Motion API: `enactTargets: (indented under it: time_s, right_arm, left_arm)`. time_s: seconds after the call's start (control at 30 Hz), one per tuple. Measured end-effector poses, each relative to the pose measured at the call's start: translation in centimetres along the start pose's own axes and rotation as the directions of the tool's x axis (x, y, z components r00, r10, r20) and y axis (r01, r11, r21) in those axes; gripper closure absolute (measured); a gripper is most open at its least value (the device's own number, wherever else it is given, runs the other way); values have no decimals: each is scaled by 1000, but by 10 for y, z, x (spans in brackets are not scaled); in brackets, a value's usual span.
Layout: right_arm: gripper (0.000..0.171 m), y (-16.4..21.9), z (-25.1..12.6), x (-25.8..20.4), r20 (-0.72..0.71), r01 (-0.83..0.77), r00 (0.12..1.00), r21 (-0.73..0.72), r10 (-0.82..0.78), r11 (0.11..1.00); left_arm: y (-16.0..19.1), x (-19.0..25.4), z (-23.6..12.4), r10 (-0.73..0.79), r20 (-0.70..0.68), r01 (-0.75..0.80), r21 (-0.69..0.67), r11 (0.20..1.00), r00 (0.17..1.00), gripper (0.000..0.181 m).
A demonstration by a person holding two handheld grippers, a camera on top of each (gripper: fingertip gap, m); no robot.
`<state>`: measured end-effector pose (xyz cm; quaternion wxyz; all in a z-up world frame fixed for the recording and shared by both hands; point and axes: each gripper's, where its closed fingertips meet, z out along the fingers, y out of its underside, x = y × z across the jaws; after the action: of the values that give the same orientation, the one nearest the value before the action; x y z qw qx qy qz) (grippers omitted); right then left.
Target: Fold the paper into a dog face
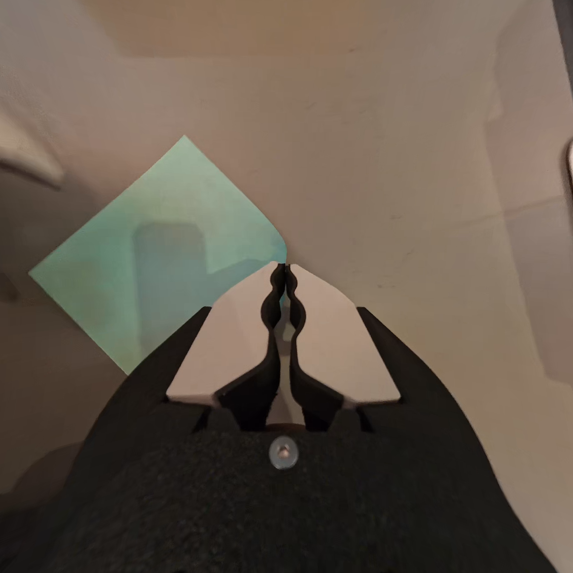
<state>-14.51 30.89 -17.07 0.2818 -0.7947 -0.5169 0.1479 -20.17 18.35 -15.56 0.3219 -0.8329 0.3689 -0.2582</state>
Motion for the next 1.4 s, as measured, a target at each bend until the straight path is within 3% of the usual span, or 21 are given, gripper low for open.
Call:
enactTargets:
  time_s: [0.13, 0.3, 0.53, 0.7, 0.97, 1.4]
  right_arm:
    - [171, -1, -2, 5, -43, -32, 999, 28, 33, 999]
    - [171, 0, -6, 13, -89, -39, 995, 43, 43, 998]
    - [171, 0, -3, 17, -91, -38, 995, 37, 42, 999]
    - [171, 2, -4, 20, -99, -40, 994, 33, 43, 999]
    - [171, -9, -10, 5, -53, -20, 998, 66, 24, 998]
    - [171, -19, 5, -78, 189, 34, 981, 82, -49, 996]
  left_arm:
    - [16, 5, 23, -68, 88, 70, -20, 997, 994, 101]
    - [22, -14, 22, -76, 259, 76, 10, 997, 963, 117]
    - [24, -23, 27, -136, 257, 138, 12, 990, 957, 159]
    - [31, -30, 31, -152, 282, 164, -20, 986, 947, 179]
    - [35, -33, 33, -131, 322, 149, -32, 988, 938, 181]
    - [33, -35, 35, -148, 311, 160, -11, 987, 939, 181]
